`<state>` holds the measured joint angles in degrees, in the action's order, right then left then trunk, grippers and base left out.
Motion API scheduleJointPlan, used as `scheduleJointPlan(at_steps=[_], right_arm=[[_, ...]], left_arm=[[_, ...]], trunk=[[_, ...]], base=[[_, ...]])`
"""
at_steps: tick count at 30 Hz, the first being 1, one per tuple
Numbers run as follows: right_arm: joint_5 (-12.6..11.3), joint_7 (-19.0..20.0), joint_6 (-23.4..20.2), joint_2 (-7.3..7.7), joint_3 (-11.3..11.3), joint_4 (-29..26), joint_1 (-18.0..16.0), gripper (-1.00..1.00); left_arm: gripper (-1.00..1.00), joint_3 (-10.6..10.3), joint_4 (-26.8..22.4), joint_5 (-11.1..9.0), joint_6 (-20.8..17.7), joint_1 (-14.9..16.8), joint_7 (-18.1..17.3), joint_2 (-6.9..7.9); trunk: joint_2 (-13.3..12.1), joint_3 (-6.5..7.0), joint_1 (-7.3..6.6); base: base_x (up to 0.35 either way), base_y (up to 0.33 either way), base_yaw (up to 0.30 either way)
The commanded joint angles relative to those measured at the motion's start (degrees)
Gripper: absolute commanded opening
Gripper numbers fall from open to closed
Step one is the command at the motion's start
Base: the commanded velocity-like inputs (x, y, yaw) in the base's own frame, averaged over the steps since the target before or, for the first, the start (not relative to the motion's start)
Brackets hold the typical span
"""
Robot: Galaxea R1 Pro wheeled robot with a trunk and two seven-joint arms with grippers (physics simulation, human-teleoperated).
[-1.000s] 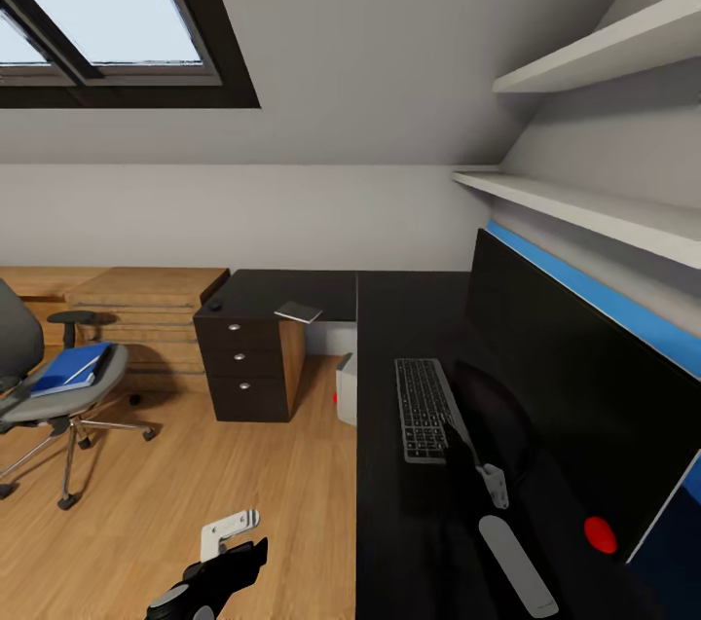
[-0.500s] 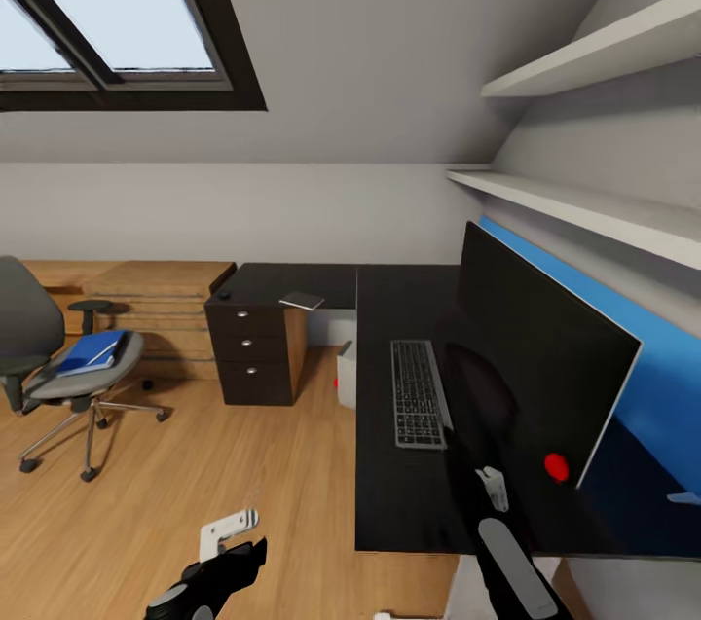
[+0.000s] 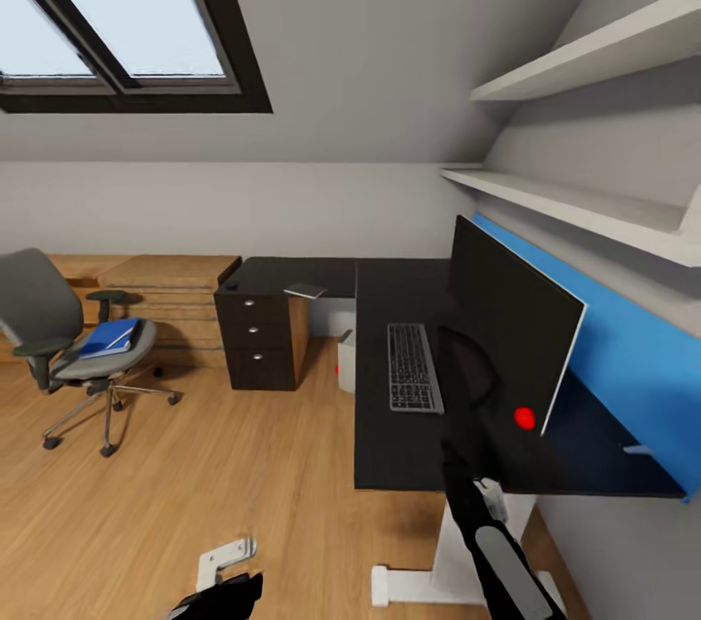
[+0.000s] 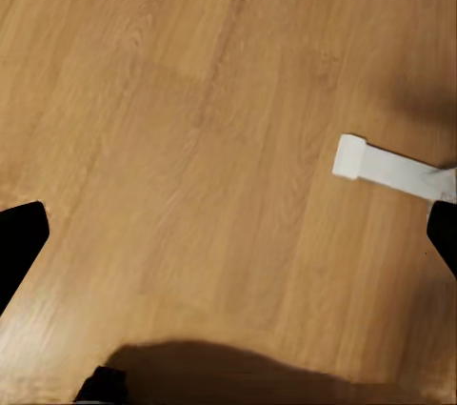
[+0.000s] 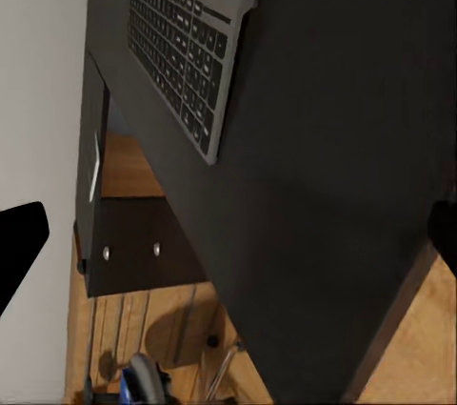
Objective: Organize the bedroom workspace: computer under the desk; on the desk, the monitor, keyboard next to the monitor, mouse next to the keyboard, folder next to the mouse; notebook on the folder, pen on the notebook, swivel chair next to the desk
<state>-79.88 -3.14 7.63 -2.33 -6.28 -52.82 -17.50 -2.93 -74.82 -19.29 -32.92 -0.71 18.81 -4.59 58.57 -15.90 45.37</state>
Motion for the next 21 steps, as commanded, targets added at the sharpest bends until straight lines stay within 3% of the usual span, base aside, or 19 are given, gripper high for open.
scheduleJointPlan(at_steps=[1, 5, 7, 12, 14, 19, 21], right_arm=[[-0.3, -0.2, 0.5, 0.04, -0.4, 0.0, 0.0, 1.0], [3.4, -0.1, 0.6, 0.11, -3.4, 3.9, -0.1, 1.0], [7.0, -0.1, 0.6, 0.18, -5.6, 7.5, -0.1, 1.0], [13.9, 0.0, 0.6, 0.32, -7.1, 12.8, -0.1, 1.0], [17.9, 0.0, 0.7, 0.27, -7.4, 17.6, -0.1, 1.0], [22.7, 0.0, 3.4, 0.17, -7.9, 25.4, -0.1, 1.0], [25.7, 0.0, 6.8, 0.15, -8.0, 29.3, -0.1, 1.0]], left_arm=[[1.0, -0.1, 1.1, -0.5, 0.0, 0.0, 0.5, 0.14], [1.0, -0.2, 7.2, -0.4, 0.3, 0.0, 0.6, 1.66], [1.0, -0.2, 10.6, -0.3, 0.5, 0.0, 0.6, 2.57], [1.0, -0.2, 16.7, -0.3, 2.3, 0.0, 0.6, 3.27], [1.0, -0.3, 21.2, -0.3, 7.0, 0.0, 0.5, 3.61], [1.0, -0.5, 27.4, -0.2, 16.1, 0.0, 0.5, 3.99], [1.0, -0.6, 30.1, -0.1, 19.7, 0.0, 0.5, 4.07]], trunk=[[0.1, -0.06, -0.03], [0.1, -0.06, -0.03], [0.1, -0.06, -0.03], [0.1, -0.06, -0.03], [0.1, -0.06, -0.03], [0.1, -0.06, -0.03], [0.1, -0.06, -0.03]], base=[[-0.332, -0.042, 0.0], [-0.332, -0.062, 0.0], [-0.332, -0.069, 0.0], [-0.33, -0.049, 0.0], [-0.26, -0.015, 0.0], [-0.115, -0.006, 0.0], [-0.041, -0.002, 0.0]])
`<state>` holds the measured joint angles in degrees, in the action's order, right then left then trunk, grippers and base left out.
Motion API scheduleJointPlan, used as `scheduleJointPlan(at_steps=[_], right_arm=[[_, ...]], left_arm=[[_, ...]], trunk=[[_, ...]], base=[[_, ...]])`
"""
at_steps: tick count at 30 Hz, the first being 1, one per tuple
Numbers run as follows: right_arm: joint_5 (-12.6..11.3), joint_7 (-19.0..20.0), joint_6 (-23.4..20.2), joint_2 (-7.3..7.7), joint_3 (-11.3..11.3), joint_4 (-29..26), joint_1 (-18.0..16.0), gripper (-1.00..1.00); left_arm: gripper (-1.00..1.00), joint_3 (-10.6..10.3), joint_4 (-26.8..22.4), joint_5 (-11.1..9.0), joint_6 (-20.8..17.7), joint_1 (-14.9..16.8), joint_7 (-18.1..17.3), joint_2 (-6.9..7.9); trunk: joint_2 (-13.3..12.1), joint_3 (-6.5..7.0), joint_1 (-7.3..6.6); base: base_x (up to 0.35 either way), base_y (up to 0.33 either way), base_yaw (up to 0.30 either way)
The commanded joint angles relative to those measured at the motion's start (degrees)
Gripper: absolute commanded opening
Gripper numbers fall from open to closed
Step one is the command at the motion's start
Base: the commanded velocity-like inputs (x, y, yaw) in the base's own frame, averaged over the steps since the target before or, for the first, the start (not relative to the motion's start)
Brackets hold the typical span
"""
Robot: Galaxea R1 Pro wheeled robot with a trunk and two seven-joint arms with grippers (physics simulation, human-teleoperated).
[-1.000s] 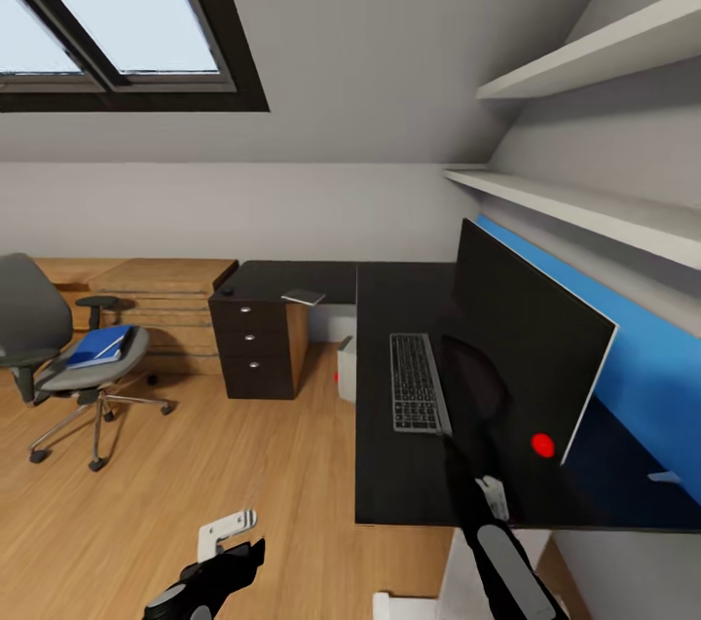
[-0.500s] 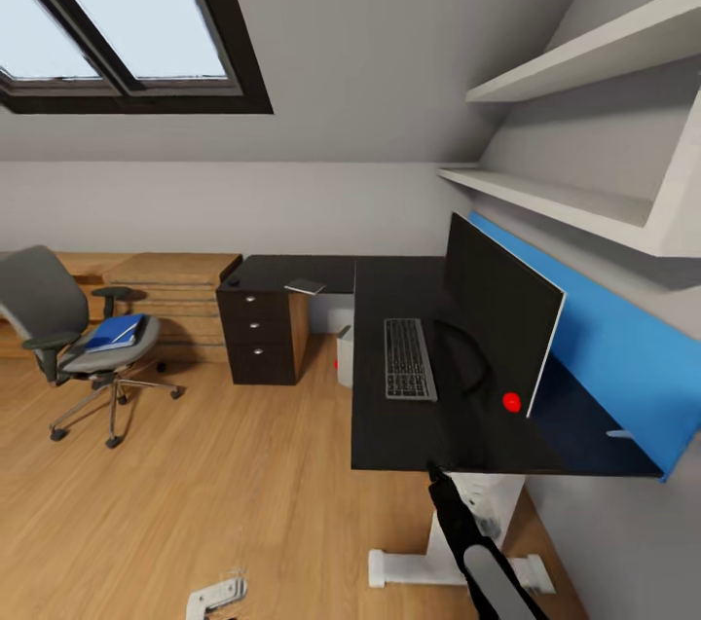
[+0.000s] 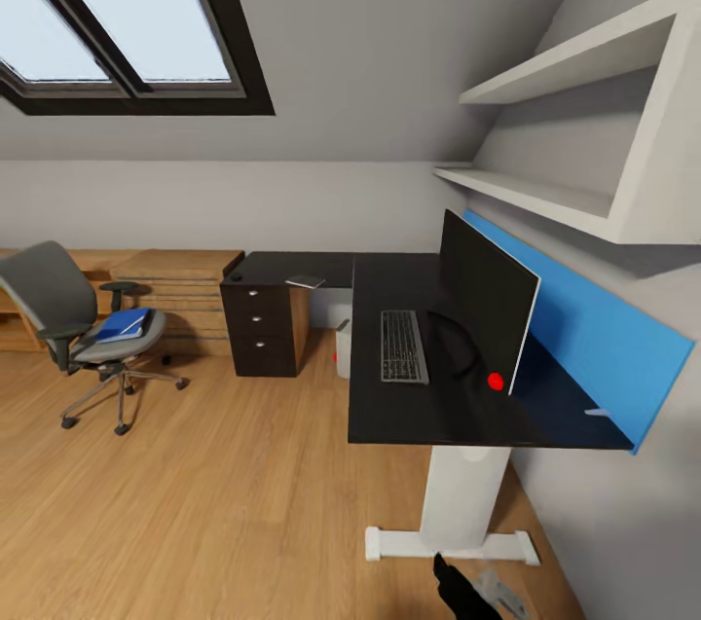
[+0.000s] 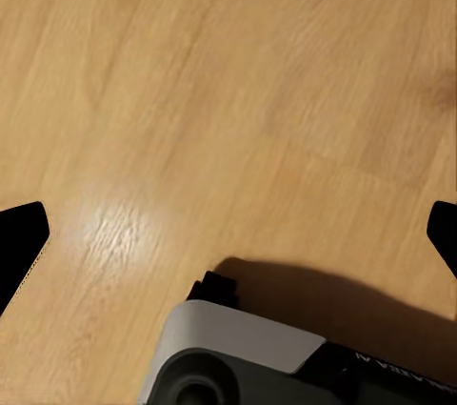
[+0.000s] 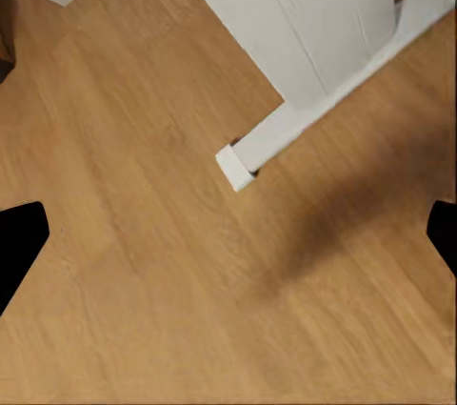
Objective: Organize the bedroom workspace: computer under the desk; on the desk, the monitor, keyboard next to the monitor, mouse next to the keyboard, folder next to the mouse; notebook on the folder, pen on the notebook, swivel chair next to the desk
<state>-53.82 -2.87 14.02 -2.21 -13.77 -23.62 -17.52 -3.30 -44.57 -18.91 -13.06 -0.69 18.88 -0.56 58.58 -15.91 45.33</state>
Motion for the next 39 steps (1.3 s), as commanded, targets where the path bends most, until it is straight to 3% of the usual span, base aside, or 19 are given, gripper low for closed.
scheduleJointPlan(at_steps=[1, 5, 14, 18, 25, 33, 34, 39], right_arm=[[0.7, -0.3, 1.8, 0.01, -0.6, 1.4, -0.1, 1.0], [6.4, -0.4, 8.5, -0.27, -0.6, 7.3, -0.1, 1.0], [12.5, 0.1, 13.1, -1.77, -1.5, 13.8, -0.1, 1.0], [19.5, 0.3, 13.5, -1.84, -4.5, 14.4, -0.1, 1.0], [22.4, 0.2, 13.4, -1.98, -5.5, 14.7, -0.1, 1.0], [23.1, 0.4, 13.5, -2.01, -5.6, 14.8, -0.1, 1.0], [24.9, 0.1, 13.6, -4.68, -5.6, 14.9, -0.1, 1.0], [26.8, 0.0, 13.7, -5.18, -5.4, 14.9, -0.1, 1.0]], left_arm=[[1.0, -0.2, 0.7, -0.5, 0.9, 0.0, 0.5, 0.05], [1.0, -0.4, 3.1, -0.5, 4.3, 0.0, 0.5, 0.09], [1.0, -1.5, 5.9, -0.5, 8.0, 0.0, 0.5, 0.12], [1.0, -1.7, 9.0, -0.1, 10.3, 0.0, 0.5, 0.12], [1.0, -1.7, 10.7, 4.3, 13.0, 0.0, 0.5, -0.1], [1.0, -1.8, 12.0, 5.5, 13.4, 0.0, 0.3, -0.23], [1.0, -1.7, 12.1, 5.5, 13.4, 0.0, 0.2, -0.21], [1.0, -1.7, 13.0, 5.5, 13.4, 0.0, 0.2, -0.43]], trunk=[[0.0, -0.05, 0.0], [0.0, -0.05, 0.0], [0.0, -0.05, 0.0], [0.0, -0.05, 0.0], [0.0, -0.05, 0.0], [0.0, -0.05, 0.0], [0.0, -0.08, 0.0], [0.0, -0.15, 0.0]], base=[[-0.025, -0.001, 0.0], [-0.014, 0.066, 0.0], [-0.002, 0.262, 0.0], [0.076, 0.314, 0.0], [0.153, 0.315, 0.0], [0.198, 0.297, 0.0], [0.262, 0.24, -0.052], [0.264, 0.237, -0.019]])
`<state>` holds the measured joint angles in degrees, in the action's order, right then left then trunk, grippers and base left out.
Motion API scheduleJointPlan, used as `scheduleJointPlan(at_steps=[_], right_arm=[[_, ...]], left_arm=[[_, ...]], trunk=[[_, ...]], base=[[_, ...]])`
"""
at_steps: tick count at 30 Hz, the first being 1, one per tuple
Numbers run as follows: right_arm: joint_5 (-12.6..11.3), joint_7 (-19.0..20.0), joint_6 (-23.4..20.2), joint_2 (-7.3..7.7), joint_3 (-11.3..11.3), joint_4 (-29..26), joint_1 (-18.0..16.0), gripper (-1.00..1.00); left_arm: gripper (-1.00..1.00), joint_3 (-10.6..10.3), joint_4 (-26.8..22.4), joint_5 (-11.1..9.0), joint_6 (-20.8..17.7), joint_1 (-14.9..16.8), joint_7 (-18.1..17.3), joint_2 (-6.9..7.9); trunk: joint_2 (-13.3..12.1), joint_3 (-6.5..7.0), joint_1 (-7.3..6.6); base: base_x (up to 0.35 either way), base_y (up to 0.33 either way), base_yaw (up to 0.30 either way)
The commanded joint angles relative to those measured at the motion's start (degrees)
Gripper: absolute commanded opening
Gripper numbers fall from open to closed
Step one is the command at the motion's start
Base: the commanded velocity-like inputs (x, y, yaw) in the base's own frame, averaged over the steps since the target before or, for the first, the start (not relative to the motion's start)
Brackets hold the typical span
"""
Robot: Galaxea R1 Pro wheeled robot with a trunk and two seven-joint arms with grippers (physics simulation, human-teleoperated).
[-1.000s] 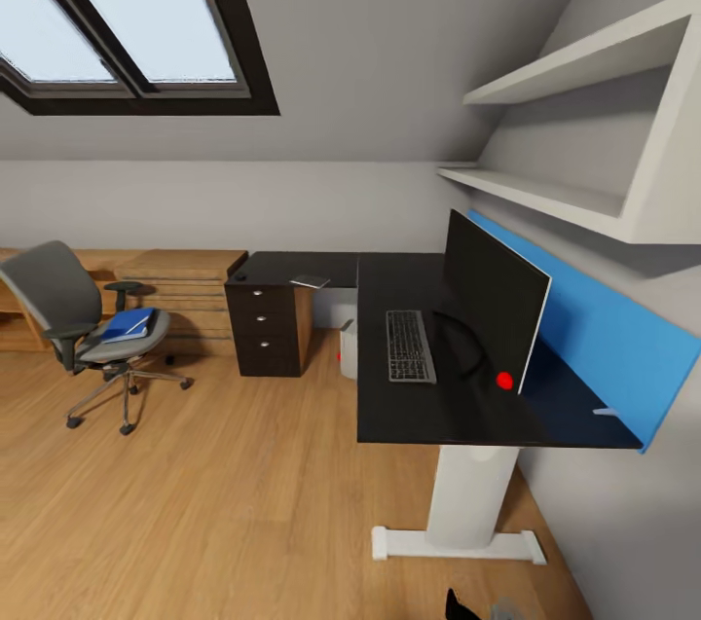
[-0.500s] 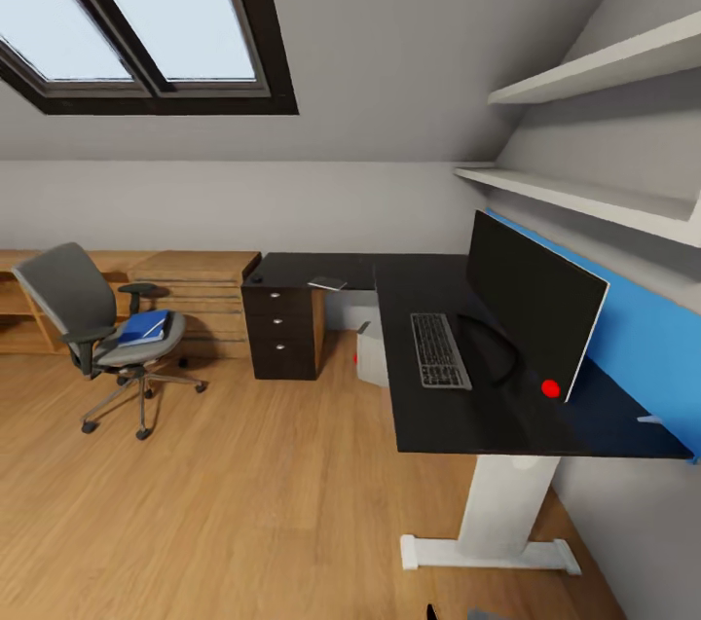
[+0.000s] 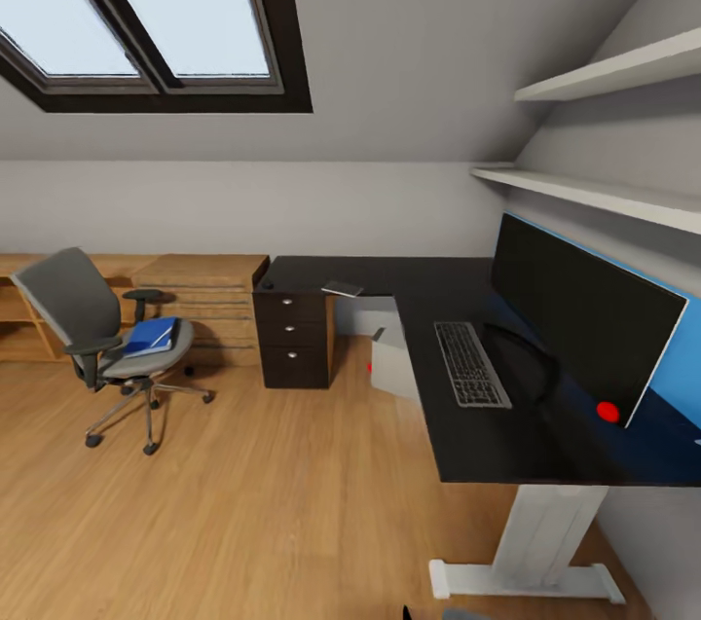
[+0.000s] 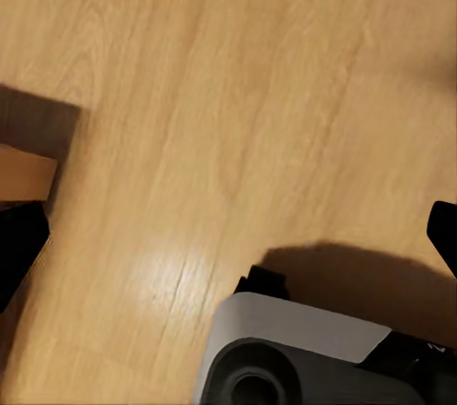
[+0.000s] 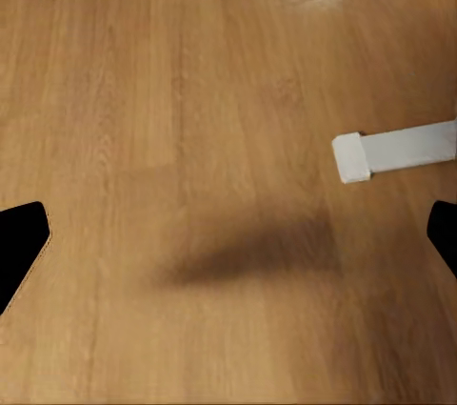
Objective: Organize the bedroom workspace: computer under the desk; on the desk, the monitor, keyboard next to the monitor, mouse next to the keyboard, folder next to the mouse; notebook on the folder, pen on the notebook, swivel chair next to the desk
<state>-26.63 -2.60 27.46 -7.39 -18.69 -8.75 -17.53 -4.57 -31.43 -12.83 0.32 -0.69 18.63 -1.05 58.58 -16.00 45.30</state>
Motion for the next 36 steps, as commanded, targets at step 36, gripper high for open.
scheduleJointPlan(at_steps=[36], right_arm=[[-0.2, -0.3, 3.7, -0.52, -0.5, 0.1, 0.0, 1.0]], left_arm=[[1.0, -0.5, 0.1, -0.6, 0.4, 0.0, 0.4, 0.0]], trunk=[[0.0, 0.9, 0.04]], base=[[0.228, 0.033, 0.219]])
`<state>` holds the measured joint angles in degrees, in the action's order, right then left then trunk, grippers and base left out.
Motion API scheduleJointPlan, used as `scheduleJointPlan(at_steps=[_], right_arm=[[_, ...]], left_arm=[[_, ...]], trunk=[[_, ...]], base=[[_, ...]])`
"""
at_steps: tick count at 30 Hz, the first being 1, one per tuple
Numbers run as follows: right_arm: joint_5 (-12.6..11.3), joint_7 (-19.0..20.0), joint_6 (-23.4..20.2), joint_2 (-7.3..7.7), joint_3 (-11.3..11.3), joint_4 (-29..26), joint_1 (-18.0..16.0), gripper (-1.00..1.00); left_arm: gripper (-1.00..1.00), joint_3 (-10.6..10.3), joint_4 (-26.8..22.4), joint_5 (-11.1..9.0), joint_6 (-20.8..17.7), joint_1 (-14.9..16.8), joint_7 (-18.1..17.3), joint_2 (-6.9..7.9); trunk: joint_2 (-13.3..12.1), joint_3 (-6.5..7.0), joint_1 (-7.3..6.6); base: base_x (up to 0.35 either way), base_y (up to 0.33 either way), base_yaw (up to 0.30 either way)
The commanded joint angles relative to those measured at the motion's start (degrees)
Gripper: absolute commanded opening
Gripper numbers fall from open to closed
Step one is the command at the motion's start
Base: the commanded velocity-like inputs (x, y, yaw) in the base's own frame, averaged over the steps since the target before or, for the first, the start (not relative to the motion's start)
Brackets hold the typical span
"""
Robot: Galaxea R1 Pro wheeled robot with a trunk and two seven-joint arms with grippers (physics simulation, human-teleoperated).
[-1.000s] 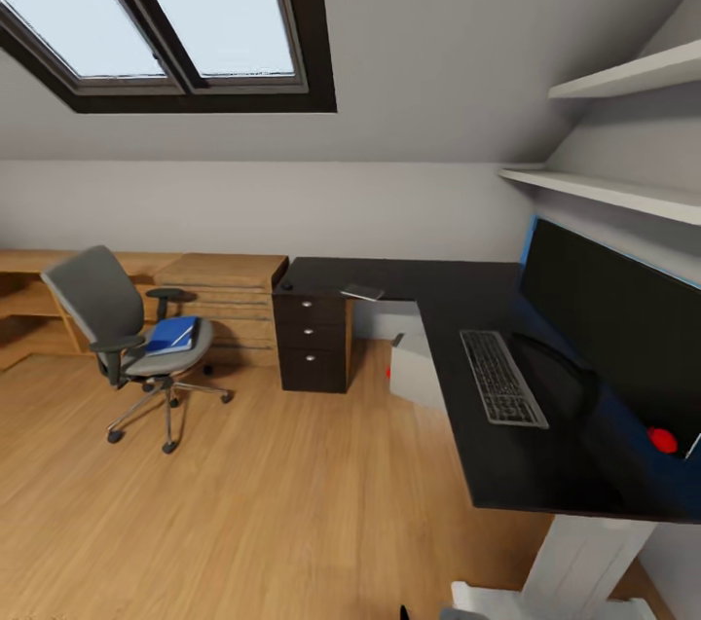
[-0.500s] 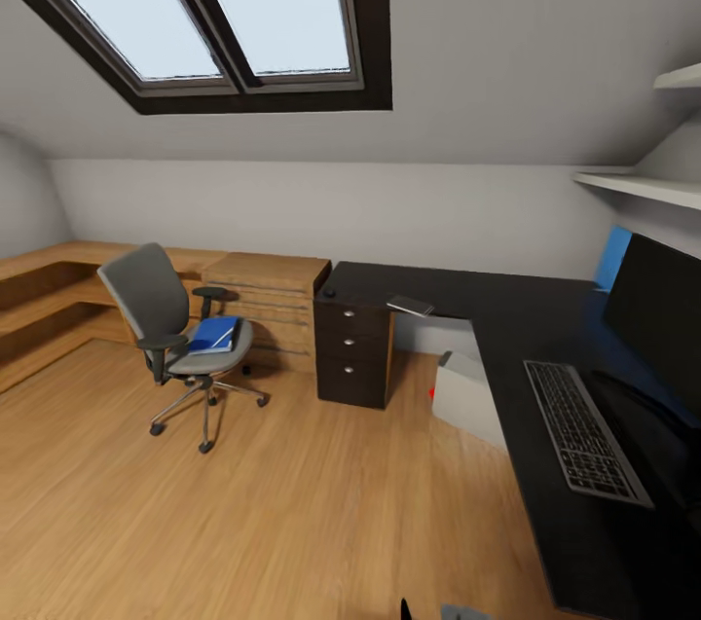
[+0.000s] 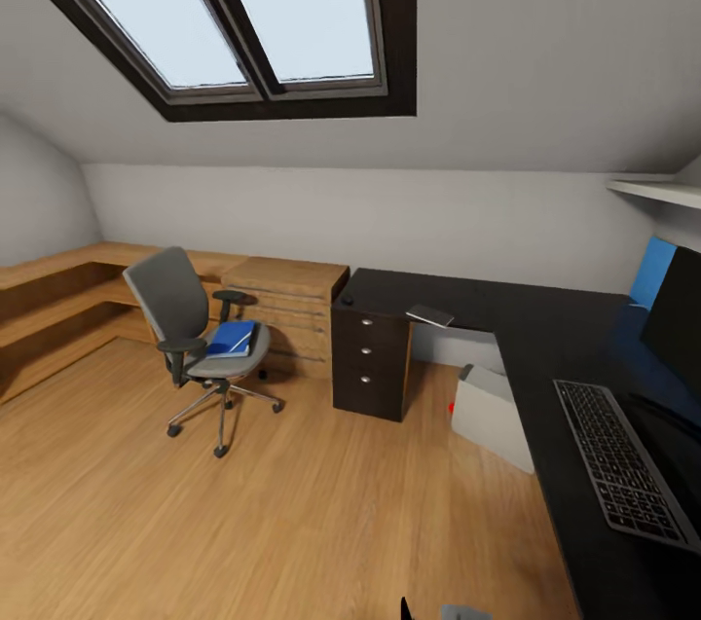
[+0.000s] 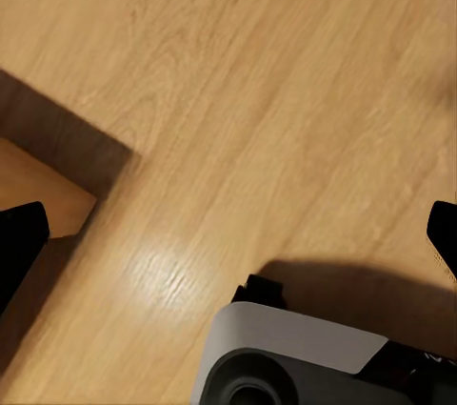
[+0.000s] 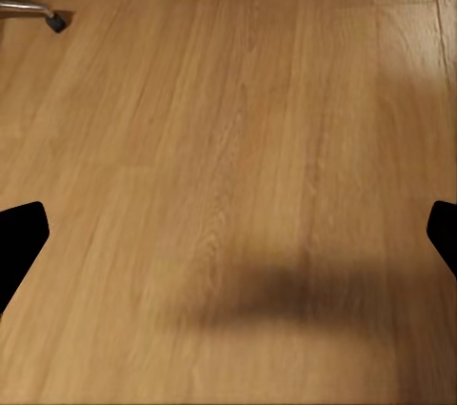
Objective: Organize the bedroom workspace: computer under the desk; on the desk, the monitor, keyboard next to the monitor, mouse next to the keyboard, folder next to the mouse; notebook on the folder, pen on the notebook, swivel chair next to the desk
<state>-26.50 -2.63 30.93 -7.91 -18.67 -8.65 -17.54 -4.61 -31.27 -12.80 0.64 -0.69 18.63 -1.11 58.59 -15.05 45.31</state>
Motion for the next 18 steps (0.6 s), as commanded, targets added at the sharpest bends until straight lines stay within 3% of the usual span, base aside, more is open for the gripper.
scheduleJointPlan(at_steps=[1, 12, 18], right_arm=[[-0.3, -0.3, 0.2, 0.0, -0.5, 0.0, 0.0, 1.0], [-0.2, -0.3, 0.2, 0.0, -0.5, 0.6, 0.0, 1.0], [-0.2, -0.2, 0.2, 0.0, -0.5, 0.6, 0.0, 1.0]], left_arm=[[1.0, -0.4, -0.1, -0.6, 0.1, 0.0, 0.4, 0.07], [1.0, -0.4, -0.1, -0.6, 0.7, 0.0, 0.5, 0.14], [1.0, -0.4, -0.1, -0.6, 3.2, 0.0, 0.5, 0.09]], trunk=[[0.0, 0.03, 0.03], [0.0, 0.82, 0.03], [-2.4, 1.96, -1.29]], base=[[0.25, 0.0, 0.008], [0.31, 0.0, 0.002], [0.328, 0.0, 0.0]])
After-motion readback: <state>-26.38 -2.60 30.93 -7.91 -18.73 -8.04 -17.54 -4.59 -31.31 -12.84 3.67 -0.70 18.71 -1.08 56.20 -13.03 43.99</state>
